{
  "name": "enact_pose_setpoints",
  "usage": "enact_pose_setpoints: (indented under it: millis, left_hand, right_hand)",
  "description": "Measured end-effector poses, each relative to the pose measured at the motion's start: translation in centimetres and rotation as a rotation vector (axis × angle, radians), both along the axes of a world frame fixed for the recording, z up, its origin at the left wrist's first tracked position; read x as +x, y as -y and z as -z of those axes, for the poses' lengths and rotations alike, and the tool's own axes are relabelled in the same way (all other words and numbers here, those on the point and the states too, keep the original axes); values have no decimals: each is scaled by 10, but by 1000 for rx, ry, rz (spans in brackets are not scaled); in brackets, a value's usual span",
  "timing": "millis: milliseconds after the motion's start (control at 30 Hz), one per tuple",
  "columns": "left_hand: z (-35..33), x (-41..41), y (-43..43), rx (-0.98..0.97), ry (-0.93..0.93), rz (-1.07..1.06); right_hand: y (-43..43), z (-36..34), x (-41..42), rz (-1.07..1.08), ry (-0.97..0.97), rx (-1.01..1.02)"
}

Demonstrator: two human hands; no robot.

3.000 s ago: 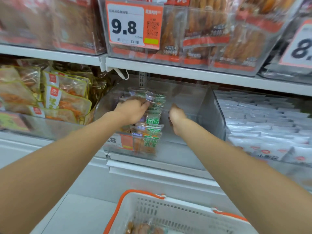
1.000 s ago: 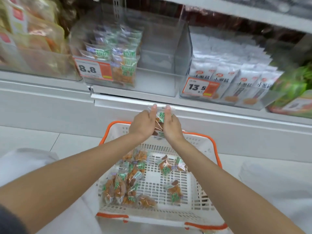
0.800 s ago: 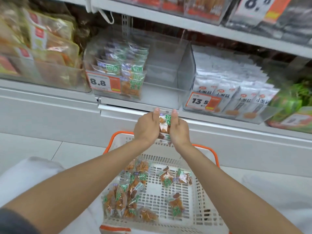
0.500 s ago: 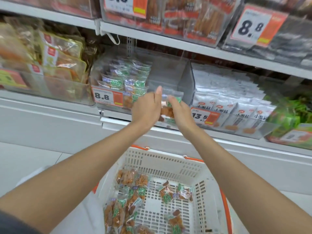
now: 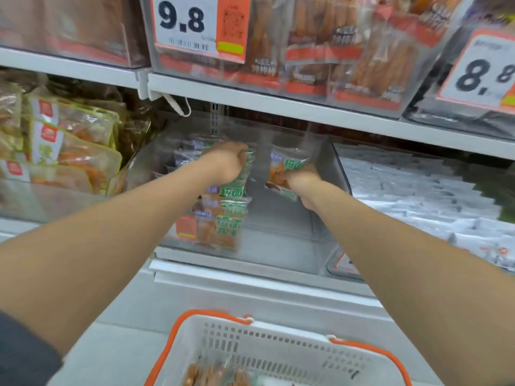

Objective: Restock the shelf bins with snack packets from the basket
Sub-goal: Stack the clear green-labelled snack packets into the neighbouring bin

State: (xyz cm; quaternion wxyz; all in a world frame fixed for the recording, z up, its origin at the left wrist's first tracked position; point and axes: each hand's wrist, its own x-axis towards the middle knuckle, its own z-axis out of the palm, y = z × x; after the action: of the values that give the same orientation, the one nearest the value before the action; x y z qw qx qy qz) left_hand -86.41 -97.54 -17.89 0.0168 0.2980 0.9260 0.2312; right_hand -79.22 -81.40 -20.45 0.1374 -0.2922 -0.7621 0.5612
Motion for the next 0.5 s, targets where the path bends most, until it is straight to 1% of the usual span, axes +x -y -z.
enact_pose_setpoints:
  millis: [100,233,333,433,500]
  left_hand:
    - [6,-27,-12,-112,-62,50]
    - [21,-52,-17,-268,-105,105]
    - [25,-53,-16,-269,-112,121]
    - [23,-48,-15,-253,-116,120]
    - [24,-47,-15,-257,-114,115]
  right_hand:
    - [-21,29,-41,42,91,-36]
    - [-37,61,-80,60,34,77]
    - [-29,60,-86,54,-3,111]
    - [-32,62,-88,0,-11,192]
    - [-33,61,-85,6,-6,264]
